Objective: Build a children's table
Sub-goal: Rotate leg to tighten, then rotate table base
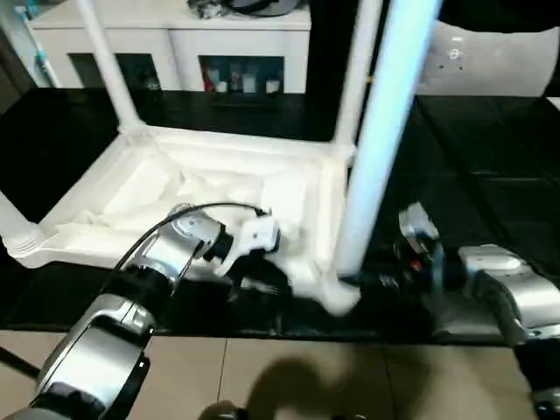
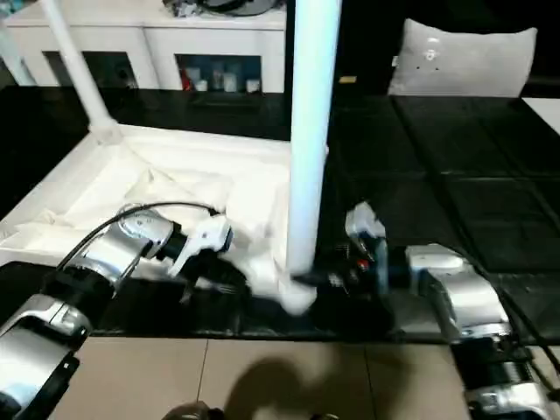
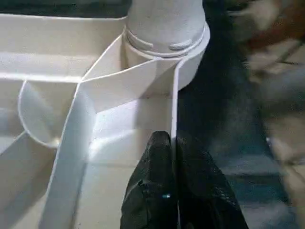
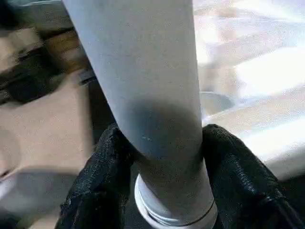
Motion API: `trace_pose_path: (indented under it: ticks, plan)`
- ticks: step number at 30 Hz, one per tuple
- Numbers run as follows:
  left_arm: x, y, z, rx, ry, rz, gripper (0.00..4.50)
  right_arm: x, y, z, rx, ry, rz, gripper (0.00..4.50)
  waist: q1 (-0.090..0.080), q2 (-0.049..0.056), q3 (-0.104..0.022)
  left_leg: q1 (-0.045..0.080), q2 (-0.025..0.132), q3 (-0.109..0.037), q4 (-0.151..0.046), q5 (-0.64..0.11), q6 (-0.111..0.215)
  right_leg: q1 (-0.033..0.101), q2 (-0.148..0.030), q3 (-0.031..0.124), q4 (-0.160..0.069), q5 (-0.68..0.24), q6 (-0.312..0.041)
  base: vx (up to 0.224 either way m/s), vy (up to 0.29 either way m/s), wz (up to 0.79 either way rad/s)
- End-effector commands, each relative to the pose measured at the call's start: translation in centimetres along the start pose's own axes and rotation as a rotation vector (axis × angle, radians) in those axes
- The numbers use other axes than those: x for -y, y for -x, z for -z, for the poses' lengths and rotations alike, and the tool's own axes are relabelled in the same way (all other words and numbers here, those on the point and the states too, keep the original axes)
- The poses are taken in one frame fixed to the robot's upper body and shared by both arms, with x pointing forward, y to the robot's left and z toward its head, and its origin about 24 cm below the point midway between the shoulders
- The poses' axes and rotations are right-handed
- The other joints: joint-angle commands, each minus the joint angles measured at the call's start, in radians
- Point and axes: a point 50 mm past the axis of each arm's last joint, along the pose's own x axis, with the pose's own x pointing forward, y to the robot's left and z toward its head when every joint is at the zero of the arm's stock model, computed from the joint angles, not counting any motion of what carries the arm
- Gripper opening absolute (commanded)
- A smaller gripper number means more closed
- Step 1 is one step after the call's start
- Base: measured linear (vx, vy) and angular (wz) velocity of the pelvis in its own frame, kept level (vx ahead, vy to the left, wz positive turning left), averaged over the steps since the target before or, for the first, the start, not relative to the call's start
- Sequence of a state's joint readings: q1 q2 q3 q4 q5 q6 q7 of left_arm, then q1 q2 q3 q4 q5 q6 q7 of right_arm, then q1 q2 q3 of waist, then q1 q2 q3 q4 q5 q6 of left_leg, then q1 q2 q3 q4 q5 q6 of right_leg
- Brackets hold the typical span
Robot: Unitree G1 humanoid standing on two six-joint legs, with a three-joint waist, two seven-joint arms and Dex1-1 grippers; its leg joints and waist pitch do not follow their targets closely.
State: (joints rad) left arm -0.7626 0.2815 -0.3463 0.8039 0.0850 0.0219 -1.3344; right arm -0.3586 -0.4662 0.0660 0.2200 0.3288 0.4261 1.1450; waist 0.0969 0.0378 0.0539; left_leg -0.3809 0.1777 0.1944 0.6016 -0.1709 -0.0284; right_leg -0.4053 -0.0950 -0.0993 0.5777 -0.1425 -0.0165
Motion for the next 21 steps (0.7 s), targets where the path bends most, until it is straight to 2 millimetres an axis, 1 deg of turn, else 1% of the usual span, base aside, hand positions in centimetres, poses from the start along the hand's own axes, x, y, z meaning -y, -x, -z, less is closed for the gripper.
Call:
trace_pose_path:
  ticks: [1, 2, 3, 4, 5, 6, 7, 9, 10, 11, 12, 13, 14, 15, 16, 18, 21]
  plan:
    - [-1.0, -2.2, -3.3, 0.115, 0.007, -0.096, 0.0, 0.8, -1.7, -0.1, -0.016, -0.038, 0.166, 1.95, -0.008, -0.02, -0.066, 0.026, 0.048, -0.03, -0.073, -0.295, 0.018, 0.041, -0.07, 0.037, -0.096, -0.545, -0.11, 0.0, 0.0, 0.0]
    - [-1.4, -2.7, -3.8, 0.128, 0.031, -0.151, 0.0, 1.2, -2.2, 0.0, -0.019, -0.057, 0.244, 1.94, -0.014, -0.018, -0.065, 0.027, 0.047, -0.03, -0.072, -0.301, 0.015, 0.038, -0.068, 0.037, -0.098, -0.546, -0.109, 0.0, 0.0, 0.0]
    - [-1.6, -3.0, -4.1, 0.134, 0.045, -0.184, 0.0, 1.4, -2.5, 0.1, -0.023, -0.07, 0.292, 1.94, -0.02, -0.019, -0.067, 0.027, 0.046, -0.032, -0.072, -0.302, 0.01, 0.038, -0.066, 0.035, -0.095, -0.54, -0.111, 0.0, 0.0, 0.0]
    - [-2.0, -3.4, -4.6, 0.144, 0.069, -0.23, 0.0, 1.9, -2.9, 0.1, -0.022, -0.098, 0.396, 1.93, -0.031, -0.019, -0.069, 0.023, 0.043, -0.034, -0.073, -0.306, 0.007, 0.042, -0.067, 0.033, -0.096, -0.528, -0.108, 0.0, 0.0, 0.0]
    - [-2.0, -3.4, -4.6, 0.144, 0.069, -0.23, 0.0, 1.9, -2.9, 0.1, -0.022, -0.098, 0.396, 1.92, -0.036, -0.02, -0.068, 0.024, 0.042, -0.034, -0.072, -0.31, 0.009, 0.04, -0.067, 0.034, -0.097, -0.525, -0.112, 0.0, 0.0, 0.0]
    - [-2.2, -3.7, -4.9, 0.149, 0.077, -0.263, 0.0, 2.3, -3.2, 0.0, -0.02, -0.114, 0.467, 1.91, -0.044, -0.02, -0.07, 0.02, 0.039, -0.033, -0.07, -0.301, 0.019, 0.044, -0.068, 0.033, -0.099, -0.517, -0.114, 0.0, 0.0, 0.0]
    - [-2.5, -4.2, -5.5, 0.165, 0.092, -0.324, 0.0, 3.1, -3.6, 0.0, -0.02, -0.132, 0.61, 1.91, -0.051, -0.019, -0.071, 0.018, 0.037, -0.031, -0.068, -0.283, 0.026, 0.042, -0.067, 0.035, -0.098, -0.495, -0.121, 0.0, 0.0, 0.0]
    - [-2.8, -4.7, -6.0, 0.184, 0.102, -0.367, 0.0, 3.4, -4.0, -0.3, 0.007, -0.153, 0.684, 1.91, -0.058, -0.02, -0.075, 0.014, 0.035, -0.032, -0.067, -0.27, 0.028, 0.045, -0.066, 0.034, -0.095, -0.473, -0.126, 0.0, 0.0, 0.0]
    - [-2.8, -4.9, -6.2, 0.192, 0.104, -0.382, 0.0, 3.4, -4.3, -0.4, 0.026, -0.163, 0.699, 1.91, -0.058, -0.019, -0.077, 0.014, 0.034, -0.029, -0.065, -0.251, 0.042, 0.048, -0.064, 0.035, -0.095, -0.437, -0.132, 0.0, 0.0, 0.0]
    - [-2.9, -5.0, -6.3, 0.194, 0.103, -0.389, 0.0, 3.3, -4.4, -0.5, 0.037, -0.165, 0.705, 1.91, -0.057, -0.019, -0.077, 0.012, 0.034, -0.027, -0.065, -0.24, 0.049, 0.05, -0.065, 0.036, -0.094, -0.42, -0.135, 0.0, 0.0, 0.0]
    - [-2.9, -5.2, -6.5, 0.194, 0.099, -0.395, 0.0, 3.3, -4.6, -0.5, 0.049, -0.168, 0.707, 1.91, -0.054, -0.015, -0.081, 0.011, 0.036, -0.027, -0.064, -0.212, 0.061, 0.052, -0.065, 0.039, -0.087, -0.368, -0.148, 0.0, 0.0, 0.0]
    - [-2.9, -5.3, -6.5, 0.193, 0.096, -0.401, 0.0, 3.2, -4.8, -0.6, 0.056, -0.169, 0.71, 2.45, -0.054, -0.016, -0.083, 0.009, 0.037, -0.027, -0.064, -0.197, 0.067, 0.053, -0.064, 0.039, -0.082, -0.336, -0.157, 0.0, 0.0, 0.0]
    - [-2.9, -5.3, -6.6, 0.191, 0.092, -0.402, 0.0, 3.2, -4.9, -0.6, 0.068, -0.172, 0.714, 2.59, -0.052, -0.015, -0.085, 0.007, 0.039, -0.027, -0.064, -0.17, 0.077, 0.055, -0.062, 0.04, -0.074, -0.276, -0.174, 0.0, 0.0, 0.0]
    - [-2.9, -5.3, -6.6, 0.191, 0.092, -0.402, 0.0, 3.2, -4.9, -0.6, 0.068, -0.172, 0.714, 2.59, -0.05, -0.015, -0.085, 0.009, 0.04, -0.025, -0.064, -0.161, 0.087, 0.055, -0.062, 0.041, -0.07, -0.242, -0.19, 0.0, 0.0, 0.0]
    - [-2.9, -5.3, -6.4, 0.181, 0.07, -0.403, 0.0, 3.1, -4.9, -0.7, 0.081, -0.169, 0.716, 2.59, -0.049, -0.015, -0.084, 0.009, 0.041, -0.025, -0.064, -0.157, 0.096, 0.056, -0.063, 0.041, -0.069, -0.226, -0.203, 0.0, 0.0, 0.0]
    - [-2.8, -5.1, -5.9, 0.161, 0.043, -0.393, 0.0, 3.1, -4.3, -0.7, 0.088, -0.13, 0.734, 2.94, -0.044, -0.015, -0.085, 0.01, 0.043, -0.024, -0.064, -0.151, 0.1, 0.057, -0.063, 0.042, -0.066, -0.213, -0.211, 0.0, 0.0, 0.0]
    - [-2.8, -4.8, -5.5, 0.156, 0.018, -0.395, 0.0, 3.3, -3.4, -0.6, 0.099, -0.088, 0.751, 3.13, -0.037, -0.015, -0.081, 0.013, 0.045, -0.023, -0.066, -0.173, 0.095, 0.057, -0.065, 0.043, -0.07, -0.236, -0.205, 0.0, 0.0, 0.0]
